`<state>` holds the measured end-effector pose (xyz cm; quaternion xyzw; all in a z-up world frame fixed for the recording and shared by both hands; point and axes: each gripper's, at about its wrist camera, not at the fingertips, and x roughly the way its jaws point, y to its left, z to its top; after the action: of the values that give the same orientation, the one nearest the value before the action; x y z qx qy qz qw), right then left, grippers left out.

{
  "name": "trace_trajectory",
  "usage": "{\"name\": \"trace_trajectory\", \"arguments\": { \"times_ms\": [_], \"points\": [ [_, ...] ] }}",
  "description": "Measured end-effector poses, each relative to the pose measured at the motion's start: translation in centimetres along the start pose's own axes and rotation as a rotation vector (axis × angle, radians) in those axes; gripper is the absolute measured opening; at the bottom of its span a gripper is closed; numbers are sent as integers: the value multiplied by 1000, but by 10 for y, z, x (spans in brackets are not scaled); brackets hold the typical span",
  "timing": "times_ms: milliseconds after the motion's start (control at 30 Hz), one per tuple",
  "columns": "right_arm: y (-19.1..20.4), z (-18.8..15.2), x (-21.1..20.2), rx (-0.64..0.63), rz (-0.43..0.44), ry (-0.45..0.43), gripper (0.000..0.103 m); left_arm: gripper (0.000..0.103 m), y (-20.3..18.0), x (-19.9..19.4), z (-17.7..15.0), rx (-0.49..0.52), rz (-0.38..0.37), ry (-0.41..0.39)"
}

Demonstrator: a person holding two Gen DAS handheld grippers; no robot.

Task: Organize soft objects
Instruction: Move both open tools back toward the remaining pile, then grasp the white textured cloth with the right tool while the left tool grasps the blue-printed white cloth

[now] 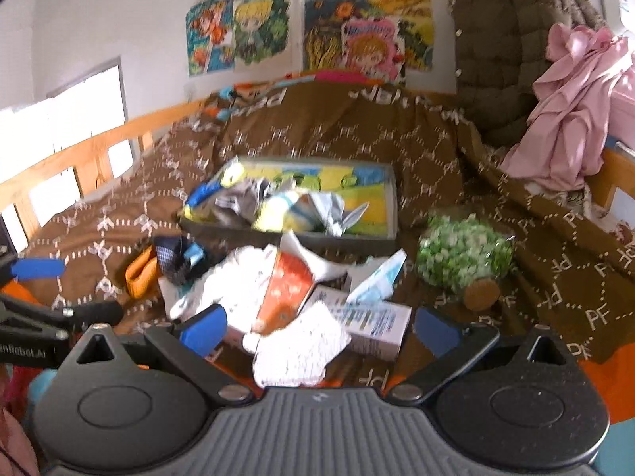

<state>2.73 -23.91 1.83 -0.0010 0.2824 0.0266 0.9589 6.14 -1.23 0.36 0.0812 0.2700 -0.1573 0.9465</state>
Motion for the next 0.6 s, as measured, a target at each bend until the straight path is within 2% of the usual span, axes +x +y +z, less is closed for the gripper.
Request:
{"name": "trace_trajectory", "arguments": {
  "times_ms": [267, 600],
  "points": [
    [7, -4, 20, -33, 28, 96, 103, 102, 8, 29, 1, 83, -49, 58],
    [7, -8, 54, -7, 62, 229, 103, 102, 5, 62, -2, 129, -84, 84]
  ]
}}
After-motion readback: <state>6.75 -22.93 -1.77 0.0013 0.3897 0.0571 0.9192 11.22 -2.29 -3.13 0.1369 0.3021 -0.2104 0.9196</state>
